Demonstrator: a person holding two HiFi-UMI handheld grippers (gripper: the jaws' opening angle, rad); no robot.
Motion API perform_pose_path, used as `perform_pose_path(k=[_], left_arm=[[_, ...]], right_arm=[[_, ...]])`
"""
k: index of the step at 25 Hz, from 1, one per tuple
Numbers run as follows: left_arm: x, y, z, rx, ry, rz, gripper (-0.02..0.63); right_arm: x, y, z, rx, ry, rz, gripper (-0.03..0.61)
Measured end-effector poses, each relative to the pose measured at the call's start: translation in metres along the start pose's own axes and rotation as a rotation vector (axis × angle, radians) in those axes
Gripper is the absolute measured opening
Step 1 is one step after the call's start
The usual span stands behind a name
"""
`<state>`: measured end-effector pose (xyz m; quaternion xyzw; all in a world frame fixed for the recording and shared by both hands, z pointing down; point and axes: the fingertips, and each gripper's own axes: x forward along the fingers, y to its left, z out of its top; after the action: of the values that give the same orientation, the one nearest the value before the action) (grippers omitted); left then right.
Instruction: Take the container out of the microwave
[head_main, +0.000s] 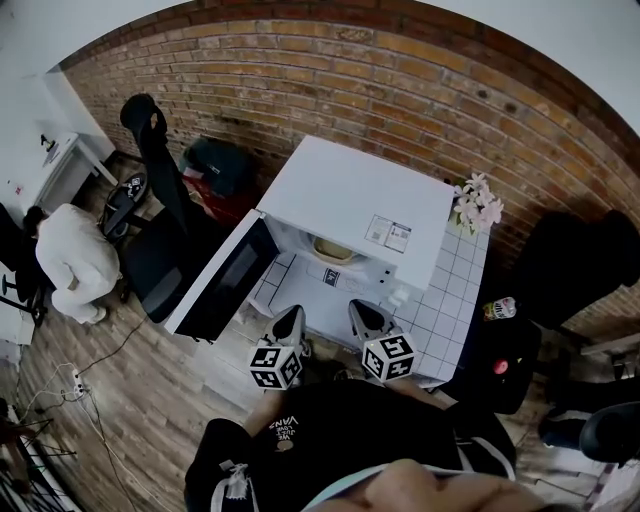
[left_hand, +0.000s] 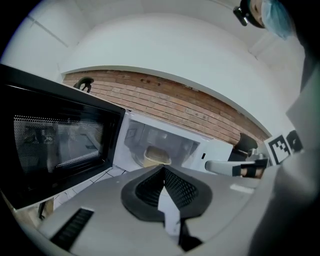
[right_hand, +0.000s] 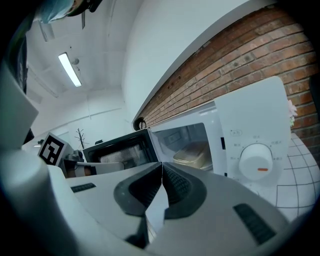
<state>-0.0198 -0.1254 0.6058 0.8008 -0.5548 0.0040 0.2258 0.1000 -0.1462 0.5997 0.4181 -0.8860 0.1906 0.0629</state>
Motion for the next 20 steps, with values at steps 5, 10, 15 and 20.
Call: perform_pose_path(k=[5, 10, 15, 20], left_arm=[[0.020, 0.007, 0.010, 0.015, 0.011, -0.053, 0.010], [0.047, 0.013, 0.023, 0.040, 0.041, -0.126, 0.010], [0.074, 0.021, 0.036, 0.059, 0.058, -0.190, 0.010], [0.097, 0.032, 0.043, 0.070, 0.074, -0.244, 0.010]], right_arm=[[0.013, -0.005, 0.005, 0.007, -0.016, -0.049, 0.005], [0.027, -0.014, 0.013, 0.037, -0.049, -0.121, 0.005], [0.042, -0.024, 0.019, 0.062, -0.078, -0.191, 0.006], [0.058, -0.035, 0.020, 0.088, -0.089, -0.267, 0.006]])
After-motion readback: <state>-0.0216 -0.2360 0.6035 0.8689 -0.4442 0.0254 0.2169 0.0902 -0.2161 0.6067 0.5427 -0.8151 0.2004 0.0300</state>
